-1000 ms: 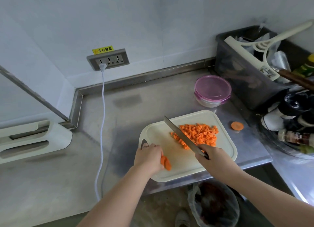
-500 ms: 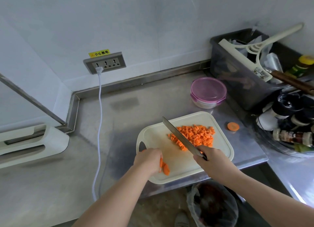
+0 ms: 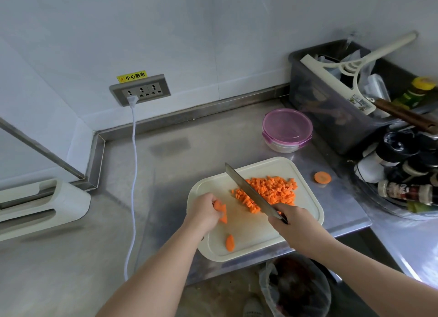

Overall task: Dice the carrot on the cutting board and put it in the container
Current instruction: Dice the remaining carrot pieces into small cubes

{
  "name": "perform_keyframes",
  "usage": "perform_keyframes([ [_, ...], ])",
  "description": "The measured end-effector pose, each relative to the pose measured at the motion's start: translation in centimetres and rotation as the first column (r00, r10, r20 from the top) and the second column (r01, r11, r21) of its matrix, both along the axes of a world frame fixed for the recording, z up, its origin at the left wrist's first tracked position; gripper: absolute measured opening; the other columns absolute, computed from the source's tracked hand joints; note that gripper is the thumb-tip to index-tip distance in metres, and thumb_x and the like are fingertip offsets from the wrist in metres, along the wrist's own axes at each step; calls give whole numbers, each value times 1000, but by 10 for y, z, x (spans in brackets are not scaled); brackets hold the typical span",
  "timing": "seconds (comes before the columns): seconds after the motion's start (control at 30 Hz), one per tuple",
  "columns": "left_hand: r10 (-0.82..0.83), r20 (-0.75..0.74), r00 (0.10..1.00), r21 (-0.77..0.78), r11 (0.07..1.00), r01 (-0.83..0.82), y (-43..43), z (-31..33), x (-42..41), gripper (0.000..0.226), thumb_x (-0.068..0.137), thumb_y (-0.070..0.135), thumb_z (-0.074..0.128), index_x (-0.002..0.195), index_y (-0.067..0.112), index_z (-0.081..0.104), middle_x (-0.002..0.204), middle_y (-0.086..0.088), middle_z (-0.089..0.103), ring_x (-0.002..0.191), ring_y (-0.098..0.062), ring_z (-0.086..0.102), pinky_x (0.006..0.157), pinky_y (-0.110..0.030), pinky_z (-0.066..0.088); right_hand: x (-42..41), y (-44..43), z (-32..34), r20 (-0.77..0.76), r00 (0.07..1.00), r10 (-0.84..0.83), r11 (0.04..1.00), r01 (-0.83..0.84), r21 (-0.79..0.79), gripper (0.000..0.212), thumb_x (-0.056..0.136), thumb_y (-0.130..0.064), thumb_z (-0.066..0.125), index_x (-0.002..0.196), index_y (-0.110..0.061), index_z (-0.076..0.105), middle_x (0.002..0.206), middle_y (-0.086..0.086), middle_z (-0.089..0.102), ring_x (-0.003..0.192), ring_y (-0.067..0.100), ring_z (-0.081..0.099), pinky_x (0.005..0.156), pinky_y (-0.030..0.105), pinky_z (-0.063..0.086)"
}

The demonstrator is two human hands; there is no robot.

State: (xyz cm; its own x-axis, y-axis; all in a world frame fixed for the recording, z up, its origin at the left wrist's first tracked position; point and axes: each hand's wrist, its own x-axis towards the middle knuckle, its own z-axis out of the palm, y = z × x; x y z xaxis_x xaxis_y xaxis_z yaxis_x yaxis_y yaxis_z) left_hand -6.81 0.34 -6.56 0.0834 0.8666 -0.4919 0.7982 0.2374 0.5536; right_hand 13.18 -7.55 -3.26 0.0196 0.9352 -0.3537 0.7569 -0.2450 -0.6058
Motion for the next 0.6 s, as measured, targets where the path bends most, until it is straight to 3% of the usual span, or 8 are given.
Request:
perform_keyframes([
  [0.1, 89, 64, 994, -23, 996, -87, 3, -9, 4, 23, 87, 5, 56, 70, 19, 49, 73, 5, 67, 76, -18, 59, 74, -32, 50, 0, 2, 0, -2, 1000, -2, 1000, 2, -12, 13, 97, -26, 48, 100, -20, 60, 66, -6, 52, 54, 8, 44, 53, 20, 35],
  [0.27, -5, -76, 997, 39, 999, 8, 3, -11, 3, 29, 93, 12, 43, 66, 22, 47, 85, 4, 72, 85, -19, 63, 58, -28, 47, 0, 5, -1, 10, 1000, 4, 1000, -4, -11, 11, 97, -26, 48, 97, -23, 58, 65, -8, 50, 54, 7, 44, 51, 18, 33],
  [0.33, -31, -134, 990, 41, 998, 37, 3, -10, 3, 21, 93, 17, 46, 75, 25, 53, 88, 7, 71, 90, -18, 63, 72, -32, 52, -1, 5, -1, 12, 1000, 7, 1000, -7, -6, 11, 98, -26, 48, 98, -23, 58, 66, -8, 50, 55, 7, 45, 51, 17, 33],
  [0.43, -36, -122, 992, 28, 999, 40, 5, -12, 4, 20, 94, 17, 54, 109, 27, 62, 100, 4, 70, 100, -16, 63, 90, -33, 50, 0, 5, -2, 13, 1000, 12, 1000, -12, -4, 11, 97, -26, 48, 97, -23, 58, 66, -8, 51, 56, 7, 45, 51, 17, 33],
  [0.5, -50, -132, 990, 24, 998, 54, 6, -15, 5, 33, 92, 15, 58, 125, 21, 59, 112, 0, 67, 106, -18, 61, 95, -33, 47, 0, 6, -3, 6, 1000, 12, 1000, -12, -1, 13, 97, -26, 48, 99, -22, 60, 67, -8, 52, 55, 7, 45, 52, 17, 33],
  [0.6, -49, -116, 992, 20, 998, 52, 5, -16, 4, 38, 92, 15, 59, 130, 19, 56, 117, 0, 65, 110, -19, 59, 96, -33, 47, -2, 7, -3, 4, 1000, 21, 1000, -21, 0, 14, 97, -25, 48, 102, -22, 61, 71, -7, 55, 58, 6, 47, 55, 17, 36],
])
